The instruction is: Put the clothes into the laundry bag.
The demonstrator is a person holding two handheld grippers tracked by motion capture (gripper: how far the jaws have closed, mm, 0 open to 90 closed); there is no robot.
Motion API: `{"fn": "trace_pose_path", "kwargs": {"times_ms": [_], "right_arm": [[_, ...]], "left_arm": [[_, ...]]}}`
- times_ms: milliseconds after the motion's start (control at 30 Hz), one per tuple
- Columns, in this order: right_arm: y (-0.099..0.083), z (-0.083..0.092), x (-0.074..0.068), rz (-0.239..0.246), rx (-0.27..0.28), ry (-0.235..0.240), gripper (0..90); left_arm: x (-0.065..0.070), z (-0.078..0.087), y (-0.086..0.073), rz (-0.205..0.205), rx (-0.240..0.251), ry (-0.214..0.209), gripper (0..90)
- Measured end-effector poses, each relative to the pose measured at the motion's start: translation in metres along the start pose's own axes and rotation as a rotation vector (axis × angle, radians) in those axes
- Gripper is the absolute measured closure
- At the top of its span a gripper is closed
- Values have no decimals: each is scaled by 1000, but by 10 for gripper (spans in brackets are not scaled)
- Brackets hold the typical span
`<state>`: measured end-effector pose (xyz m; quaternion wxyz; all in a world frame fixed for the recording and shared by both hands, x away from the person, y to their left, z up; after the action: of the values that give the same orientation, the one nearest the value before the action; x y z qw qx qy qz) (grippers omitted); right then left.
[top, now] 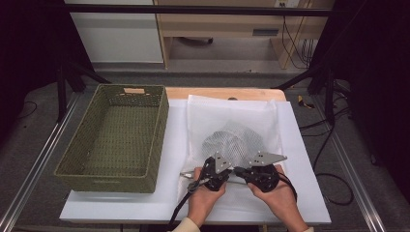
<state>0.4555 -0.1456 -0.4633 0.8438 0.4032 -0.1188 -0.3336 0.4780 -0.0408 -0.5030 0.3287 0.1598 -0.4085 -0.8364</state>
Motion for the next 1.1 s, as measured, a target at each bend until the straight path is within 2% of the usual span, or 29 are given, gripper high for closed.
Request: {"fn": "trace_pose_path", "kwargs": {"times_ms": [1100], "right_arm": [[-2, 3, 3, -2, 1, -2, 892]], "left_arm": [[-8, -11, 8, 16, -5, 18, 900]]}}
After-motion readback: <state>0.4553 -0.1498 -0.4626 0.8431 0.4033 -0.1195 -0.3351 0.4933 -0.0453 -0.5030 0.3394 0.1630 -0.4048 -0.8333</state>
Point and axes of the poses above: each handheld gripper's, and its own axes: z roughly backward along the jaws, y roughly out of its top, x roughly to its right, the point moved 6 cm from there along -z, roughly forward along the jaws, and after that the axes turned 4 degrees about -x, right-handed, at the moved point
